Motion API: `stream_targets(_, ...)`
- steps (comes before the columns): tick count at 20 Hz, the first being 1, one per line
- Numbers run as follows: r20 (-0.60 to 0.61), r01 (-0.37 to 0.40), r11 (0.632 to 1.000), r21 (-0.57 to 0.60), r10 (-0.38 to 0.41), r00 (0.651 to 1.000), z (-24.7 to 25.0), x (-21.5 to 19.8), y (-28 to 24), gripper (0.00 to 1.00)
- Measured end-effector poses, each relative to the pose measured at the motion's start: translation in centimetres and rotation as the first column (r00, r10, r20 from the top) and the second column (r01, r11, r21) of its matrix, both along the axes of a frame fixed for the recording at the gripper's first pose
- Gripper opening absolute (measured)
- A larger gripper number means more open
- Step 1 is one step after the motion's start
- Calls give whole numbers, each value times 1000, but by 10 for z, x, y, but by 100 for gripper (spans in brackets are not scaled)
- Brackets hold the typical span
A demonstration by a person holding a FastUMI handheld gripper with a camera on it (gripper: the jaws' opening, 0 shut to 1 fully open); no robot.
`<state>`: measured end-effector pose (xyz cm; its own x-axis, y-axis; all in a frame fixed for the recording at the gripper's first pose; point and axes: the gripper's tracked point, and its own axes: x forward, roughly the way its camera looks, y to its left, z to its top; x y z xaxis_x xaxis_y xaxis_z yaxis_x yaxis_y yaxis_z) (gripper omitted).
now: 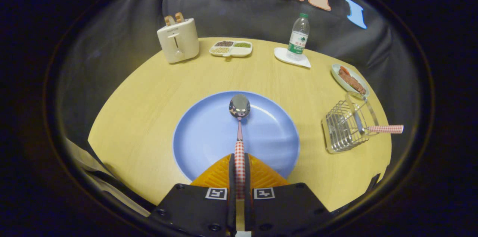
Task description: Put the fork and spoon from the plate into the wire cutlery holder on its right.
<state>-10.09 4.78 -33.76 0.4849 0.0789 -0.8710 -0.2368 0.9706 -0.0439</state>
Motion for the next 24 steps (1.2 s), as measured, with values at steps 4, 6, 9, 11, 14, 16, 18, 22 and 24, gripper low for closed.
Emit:
stream_targets(4, -7, -53, 998, -14, 53, 999, 18, 7, -18, 12)
stream_targets(6, -7, -80, 997, -17, 80, 997, 28, 12, -28, 12)
stream_targets(9, -16, -105, 994, -10, 105, 994, 41, 16, -42, 12)
stream_targets(11, -23, -120, 993, -12, 120, 993, 49, 19, -55, 12)
stream_targets(14, -29, -154, 988, -25, 153, 988, 58, 24, -74, 12)
stream_targets(16, -39, -176, 984, -32, 175, 984, 62, 27, -85, 12)
stream_targets(18, -49, -194, 980, -33, 192, 980, 68, 28, -97, 12)
stream_targets(22, -67, -224, 974, -41, 221, 973, 78, 38, -120, 12)
stream_targets(24, -83, -231, 972, -42, 227, 970, 83, 42, -131, 12)
